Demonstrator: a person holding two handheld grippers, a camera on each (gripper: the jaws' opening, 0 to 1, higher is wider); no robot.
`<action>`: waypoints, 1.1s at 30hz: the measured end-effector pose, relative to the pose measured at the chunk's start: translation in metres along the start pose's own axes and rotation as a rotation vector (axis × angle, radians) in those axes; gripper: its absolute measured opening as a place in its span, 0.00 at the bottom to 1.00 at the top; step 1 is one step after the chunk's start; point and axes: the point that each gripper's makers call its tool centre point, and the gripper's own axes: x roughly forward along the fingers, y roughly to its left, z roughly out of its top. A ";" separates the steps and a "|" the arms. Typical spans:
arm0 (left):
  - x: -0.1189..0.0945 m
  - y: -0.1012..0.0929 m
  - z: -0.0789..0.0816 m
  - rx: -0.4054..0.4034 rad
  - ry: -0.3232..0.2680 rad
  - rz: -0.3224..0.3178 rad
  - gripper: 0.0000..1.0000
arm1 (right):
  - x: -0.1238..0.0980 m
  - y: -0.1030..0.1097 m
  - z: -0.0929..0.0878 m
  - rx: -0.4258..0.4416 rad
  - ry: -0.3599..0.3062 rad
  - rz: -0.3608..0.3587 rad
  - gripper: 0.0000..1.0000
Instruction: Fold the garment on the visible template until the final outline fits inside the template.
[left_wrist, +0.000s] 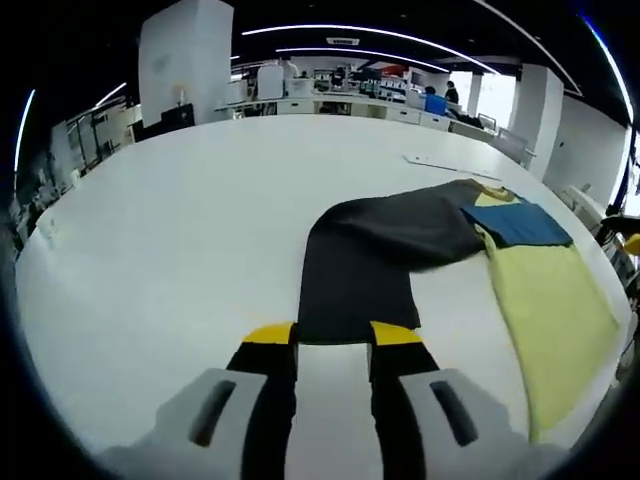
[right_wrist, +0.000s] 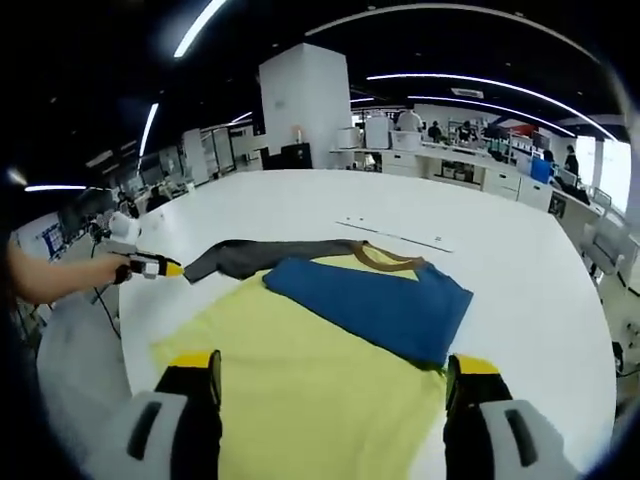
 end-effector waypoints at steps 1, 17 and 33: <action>0.001 0.001 -0.001 -0.003 0.001 0.003 0.22 | 0.000 0.000 0.000 0.001 -0.003 0.001 0.93; 0.010 0.004 -0.005 -0.053 0.021 0.021 0.09 | -0.015 0.014 0.004 -0.017 -0.014 0.019 0.99; 0.008 0.018 0.018 0.009 0.002 0.039 0.00 | -0.032 0.011 -0.010 -0.011 0.027 0.005 1.00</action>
